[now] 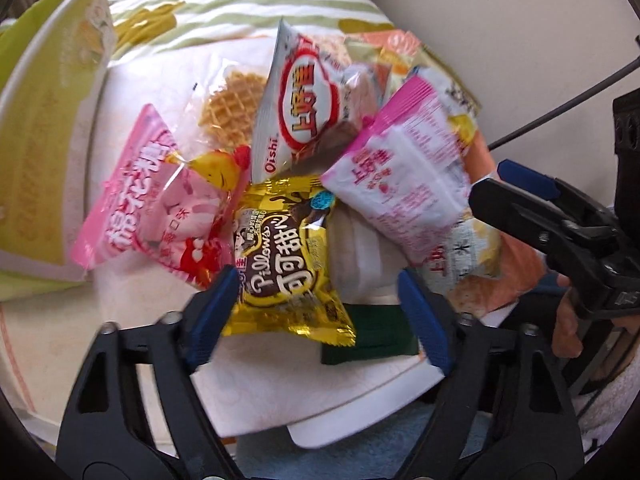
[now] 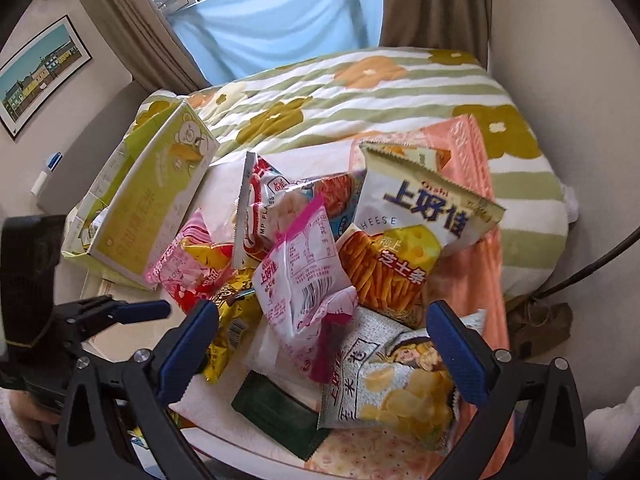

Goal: Organize snacks
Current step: 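Grasp the gold Pillows bag with left tool while right tool grasps the pink-white Oishi bag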

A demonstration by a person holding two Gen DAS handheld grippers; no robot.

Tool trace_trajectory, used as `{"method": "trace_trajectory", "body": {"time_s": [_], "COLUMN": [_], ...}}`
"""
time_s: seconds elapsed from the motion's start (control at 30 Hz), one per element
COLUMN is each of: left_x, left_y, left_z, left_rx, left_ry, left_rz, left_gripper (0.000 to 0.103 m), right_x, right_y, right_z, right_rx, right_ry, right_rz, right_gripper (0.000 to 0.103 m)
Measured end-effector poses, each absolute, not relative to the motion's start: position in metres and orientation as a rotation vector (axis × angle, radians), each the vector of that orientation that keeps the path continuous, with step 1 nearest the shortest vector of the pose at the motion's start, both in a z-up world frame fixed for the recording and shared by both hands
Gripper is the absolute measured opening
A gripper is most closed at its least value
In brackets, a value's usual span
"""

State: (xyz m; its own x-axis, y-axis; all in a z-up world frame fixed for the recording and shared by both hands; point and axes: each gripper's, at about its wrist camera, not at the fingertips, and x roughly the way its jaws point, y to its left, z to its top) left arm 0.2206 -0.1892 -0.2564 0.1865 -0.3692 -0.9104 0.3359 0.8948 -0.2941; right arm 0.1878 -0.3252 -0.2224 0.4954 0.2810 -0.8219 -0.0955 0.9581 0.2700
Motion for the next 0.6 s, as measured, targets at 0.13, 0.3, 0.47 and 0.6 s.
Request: {"method": "trace_trajectory", "body": {"time_s": [0.13,0.3,0.47,0.6], "left_x": [0.233,0.242,0.243,0.244], "left_y": [-0.193,-0.188,-0.183,-0.182], "left_z": [-0.276,-0.292,-0.303,-0.299], "left_rx": [-0.014,-0.034,-0.090,-0.096], "left_ry": [1.315,1.361,1.395,1.385], "left_rz": [-0.478,-0.472,-0.484,-0.488], "left_gripper": [0.072,0.060,0.055,0.051], "right_x": [0.197,0.207,0.213,0.216], "right_y": [-0.324,-0.322,-0.314,-0.311], "right_z": [-0.235,-0.245,-0.250,-0.253], "right_rx": [0.207,0.196,0.167,0.137], "right_ry": [1.047,1.068,1.092,1.102], "right_rz": [0.252,0.246,0.249,0.246], "right_gripper": [0.103,0.103,0.103,0.103]}}
